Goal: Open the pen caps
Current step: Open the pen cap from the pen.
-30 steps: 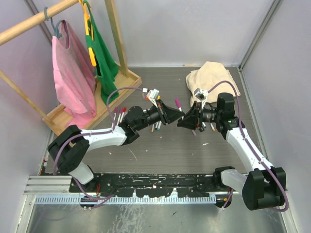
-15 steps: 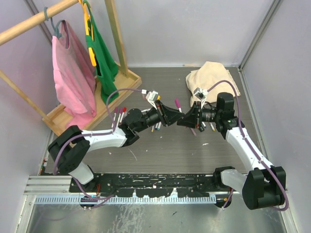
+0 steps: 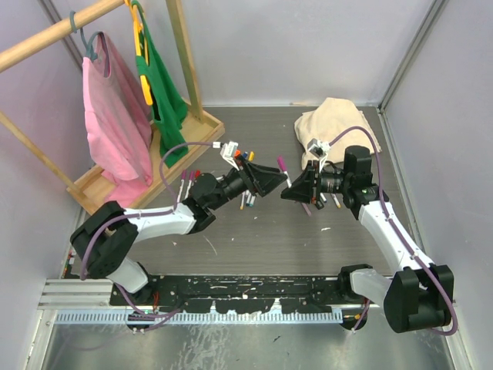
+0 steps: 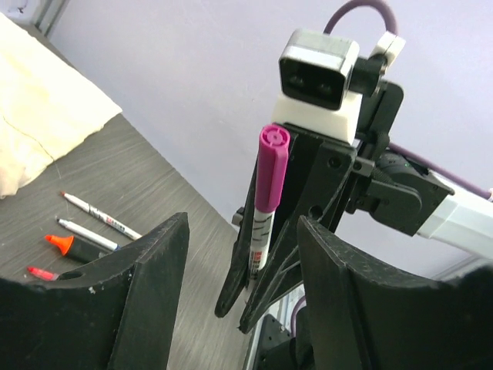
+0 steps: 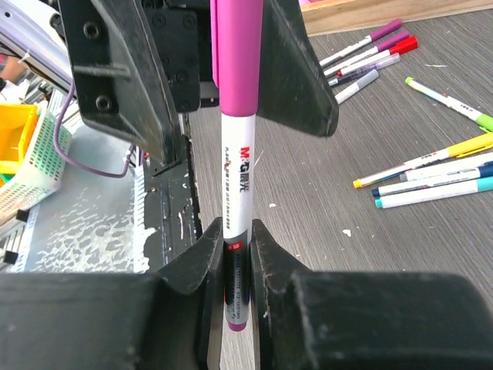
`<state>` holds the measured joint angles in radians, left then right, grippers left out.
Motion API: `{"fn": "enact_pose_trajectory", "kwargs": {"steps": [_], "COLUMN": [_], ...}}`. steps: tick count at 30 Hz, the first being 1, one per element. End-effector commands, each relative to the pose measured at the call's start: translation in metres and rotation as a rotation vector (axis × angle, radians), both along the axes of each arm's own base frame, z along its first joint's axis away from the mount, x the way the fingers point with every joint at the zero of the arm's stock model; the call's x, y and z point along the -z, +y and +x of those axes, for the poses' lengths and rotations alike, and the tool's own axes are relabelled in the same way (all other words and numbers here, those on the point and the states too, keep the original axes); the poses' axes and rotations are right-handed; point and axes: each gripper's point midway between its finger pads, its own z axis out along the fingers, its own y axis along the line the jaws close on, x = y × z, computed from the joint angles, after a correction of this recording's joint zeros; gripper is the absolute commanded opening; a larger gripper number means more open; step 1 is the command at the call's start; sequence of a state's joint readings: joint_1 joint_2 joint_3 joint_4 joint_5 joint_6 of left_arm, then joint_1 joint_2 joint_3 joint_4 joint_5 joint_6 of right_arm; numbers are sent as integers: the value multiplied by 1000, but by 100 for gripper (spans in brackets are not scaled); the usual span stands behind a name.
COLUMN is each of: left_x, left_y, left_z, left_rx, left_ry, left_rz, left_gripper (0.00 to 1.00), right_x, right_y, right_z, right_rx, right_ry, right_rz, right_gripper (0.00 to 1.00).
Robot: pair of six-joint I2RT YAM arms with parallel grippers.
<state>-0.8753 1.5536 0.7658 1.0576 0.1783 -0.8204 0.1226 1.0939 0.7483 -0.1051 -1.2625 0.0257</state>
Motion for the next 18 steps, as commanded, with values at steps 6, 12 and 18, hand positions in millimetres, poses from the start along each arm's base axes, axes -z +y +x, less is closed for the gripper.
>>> {"fn": "enact_pose_trajectory", "kwargs": {"steps": [6,12,18], "left_x": [-67,-67,-66], "left_y": [11,7,2], "left_z": [9,18,19], "left_rx": [-33,-45,-28], "left_ry": [-79,-58,-46], "left_rz": [-158,-137,-127], "left_gripper": [51,42,36], "right_x": [-15,-15,-14], "right_y": [1,1,0], "right_z": [3,3,5], "right_rx": [-22,-16,-2], "right_ry": [-70,-79,-85], "right_rz": [5,0,-10], "right_gripper": [1,1,1]}}
